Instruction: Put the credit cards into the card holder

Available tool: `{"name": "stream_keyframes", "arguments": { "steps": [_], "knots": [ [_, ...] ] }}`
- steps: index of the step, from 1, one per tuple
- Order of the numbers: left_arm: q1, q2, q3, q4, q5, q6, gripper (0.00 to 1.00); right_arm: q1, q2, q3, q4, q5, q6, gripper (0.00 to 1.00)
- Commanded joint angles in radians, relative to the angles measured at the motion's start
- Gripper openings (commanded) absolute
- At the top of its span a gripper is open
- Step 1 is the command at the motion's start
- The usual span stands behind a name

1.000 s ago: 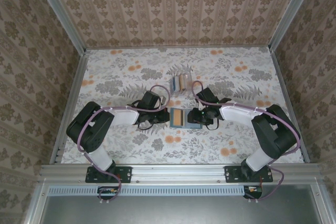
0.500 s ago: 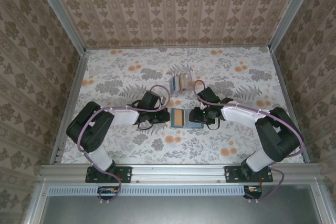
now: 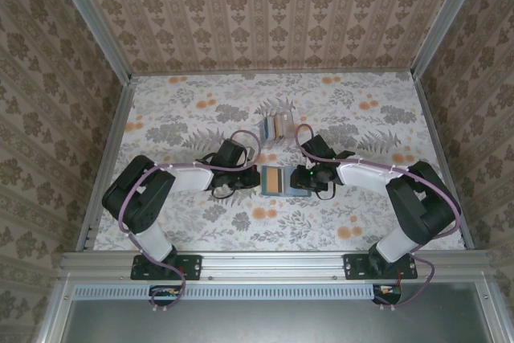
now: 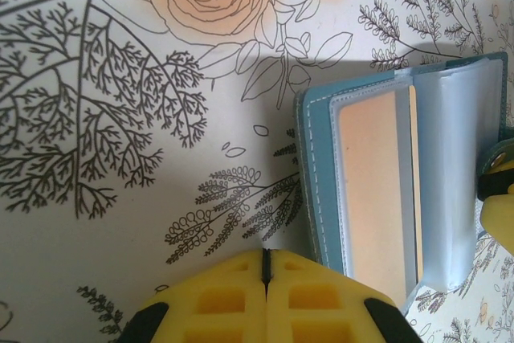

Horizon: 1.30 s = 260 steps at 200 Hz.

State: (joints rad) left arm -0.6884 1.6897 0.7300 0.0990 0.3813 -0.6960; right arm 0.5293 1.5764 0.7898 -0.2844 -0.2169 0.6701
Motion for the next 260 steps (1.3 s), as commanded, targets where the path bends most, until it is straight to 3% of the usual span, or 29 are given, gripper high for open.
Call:
{"name": "stream_keyframes", "arguments": {
  "steps": [1, 76, 141, 160, 260],
  "knots": [
    [-0.030, 0.030, -0.001, -0.068, 0.018, -0.009, 0.01, 0.009, 0.030, 0.012, -0.004, -0.022, 0.005, 0.35],
    [-0.041, 0.034, 0.017, -0.091, 0.020, -0.006, 0.01, 0.011, 0.038, 0.010, 0.039, -0.060, 0.026, 0.24],
    [-0.052, 0.023, 0.008, -0.086, 0.004, -0.009, 0.01, 0.011, 0.030, -0.015, 0.118, -0.122, 0.049, 0.25],
    [-0.052, 0.028, 0.017, -0.100, 0.007, -0.002, 0.00, 0.011, 0.030, -0.018, 0.130, -0.133, 0.052, 0.17],
    [-0.056, 0.020, 0.017, -0.107, 0.004, -0.003, 0.00, 0.011, 0.021, -0.040, 0.201, -0.182, 0.073, 0.26]
  ]
}}
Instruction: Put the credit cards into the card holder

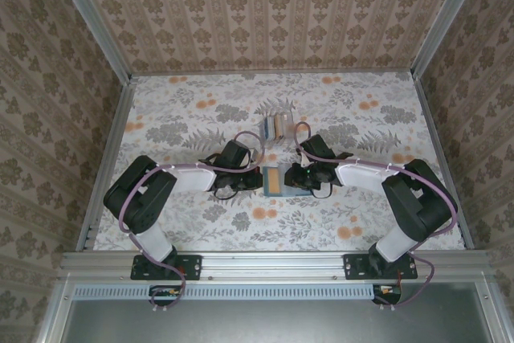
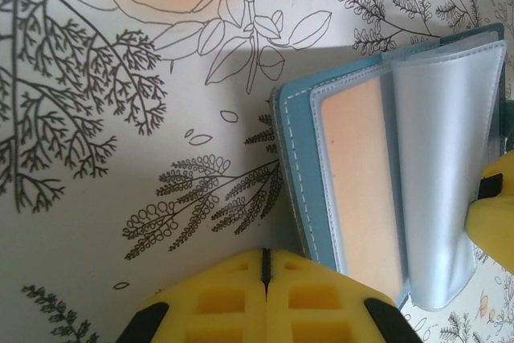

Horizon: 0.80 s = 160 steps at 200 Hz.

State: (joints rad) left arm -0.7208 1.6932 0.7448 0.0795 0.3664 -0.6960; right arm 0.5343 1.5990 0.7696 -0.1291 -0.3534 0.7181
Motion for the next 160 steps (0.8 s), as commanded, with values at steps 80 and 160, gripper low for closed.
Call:
{"name": "stream_keyframes", "arguments": {
  "steps": [80, 160],
  "knots": [
    [-0.021, 0.005, 0.014, -0.110, 0.005, 0.014, 0.00, 0.003, -0.020, -0.026, 0.079, -0.057, 0.032, 0.41],
    [-0.016, 0.005, 0.025, -0.109, 0.006, 0.021, 0.01, -0.010, -0.044, -0.045, 0.082, -0.035, 0.020, 0.47]
  ]
}}
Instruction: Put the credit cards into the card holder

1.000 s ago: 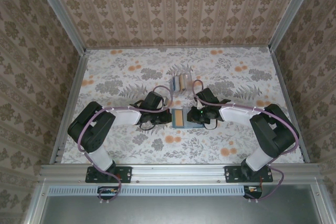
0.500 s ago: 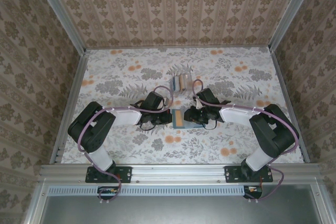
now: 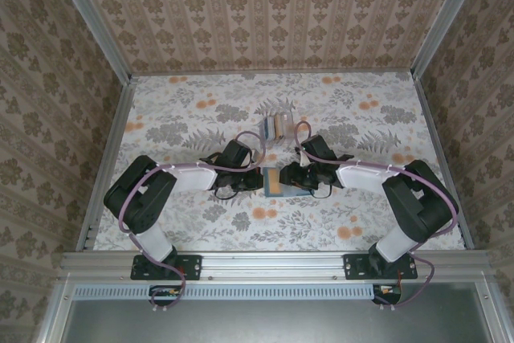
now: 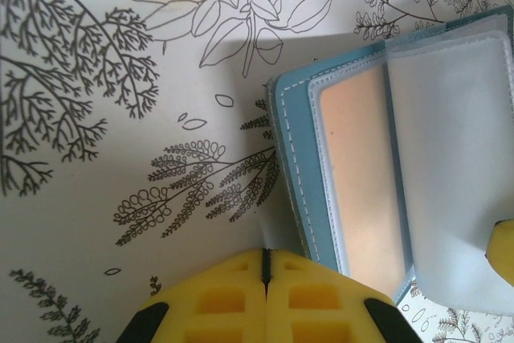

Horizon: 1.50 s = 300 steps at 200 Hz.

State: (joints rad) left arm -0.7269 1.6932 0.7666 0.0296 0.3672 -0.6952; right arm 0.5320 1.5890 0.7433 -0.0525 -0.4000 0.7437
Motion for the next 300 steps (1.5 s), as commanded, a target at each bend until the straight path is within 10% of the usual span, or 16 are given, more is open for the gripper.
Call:
{"name": "stream_keyframes", "arguments": {
  "steps": [1, 134, 200, 267, 300],
  "knots": [
    [-0.009, 0.006, 0.004, -0.059, 0.006, 0.020, 0.01, -0.007, -0.035, -0.019, 0.006, 0.012, -0.006, 0.47],
    [0.087, -0.118, 0.060, -0.223, 0.016, 0.129, 0.04, -0.040, -0.105, -0.033, -0.027, 0.043, -0.038, 0.19],
    [0.069, -0.101, 0.043, -0.152, 0.055, 0.073, 0.04, -0.042, -0.133, -0.045, 0.033, 0.018, -0.034, 0.28],
    [0.061, -0.108, 0.028, -0.137, 0.048, 0.059, 0.04, -0.052, -0.154, -0.066, 0.060, 0.007, -0.029, 0.00],
    [0.058, -0.103, 0.028, -0.131, 0.053, 0.052, 0.04, -0.053, -0.160, -0.084, 0.087, -0.010, -0.016, 0.18]
  ]
}}
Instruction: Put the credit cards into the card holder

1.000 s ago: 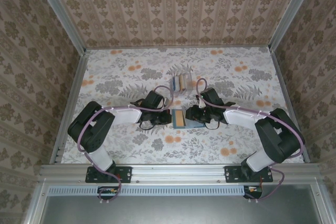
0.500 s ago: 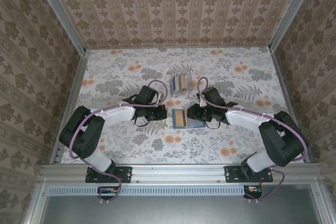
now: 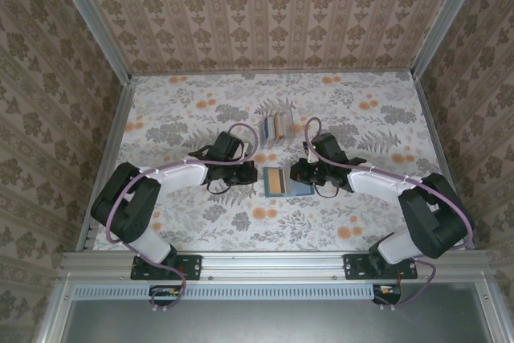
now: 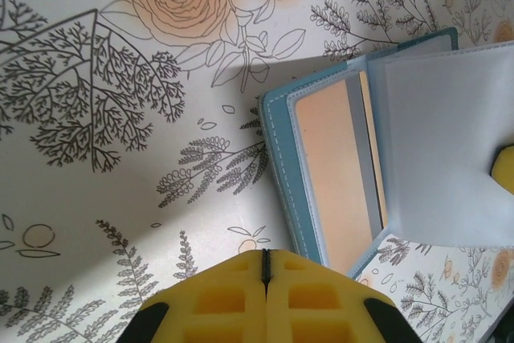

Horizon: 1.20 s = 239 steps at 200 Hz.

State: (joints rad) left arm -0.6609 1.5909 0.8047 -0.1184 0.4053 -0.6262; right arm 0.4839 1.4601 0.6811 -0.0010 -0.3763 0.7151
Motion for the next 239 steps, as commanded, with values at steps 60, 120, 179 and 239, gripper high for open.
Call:
{"name": "stream_keyframes", "arguments": {
  "steps": [60, 120, 179, 239],
  "knots": [
    [-0.016, -0.001, 0.002, 0.009, 0.002, -0.018, 0.04, -0.011, -0.063, -0.055, 0.036, -0.002, -0.015, 0.00],
    [-0.018, -0.008, -0.010, 0.022, -0.008, -0.025, 0.04, -0.013, -0.036, -0.057, 0.107, -0.107, -0.023, 0.02],
    [0.000, -0.042, -0.016, 0.003, -0.006, -0.018, 0.04, 0.012, 0.068, -0.034, 0.183, -0.181, 0.011, 0.37],
    [0.063, -0.100, -0.071, 0.027, 0.018, -0.047, 0.07, 0.025, 0.148, 0.024, 0.245, -0.288, 0.020, 0.46]
  ]
}}
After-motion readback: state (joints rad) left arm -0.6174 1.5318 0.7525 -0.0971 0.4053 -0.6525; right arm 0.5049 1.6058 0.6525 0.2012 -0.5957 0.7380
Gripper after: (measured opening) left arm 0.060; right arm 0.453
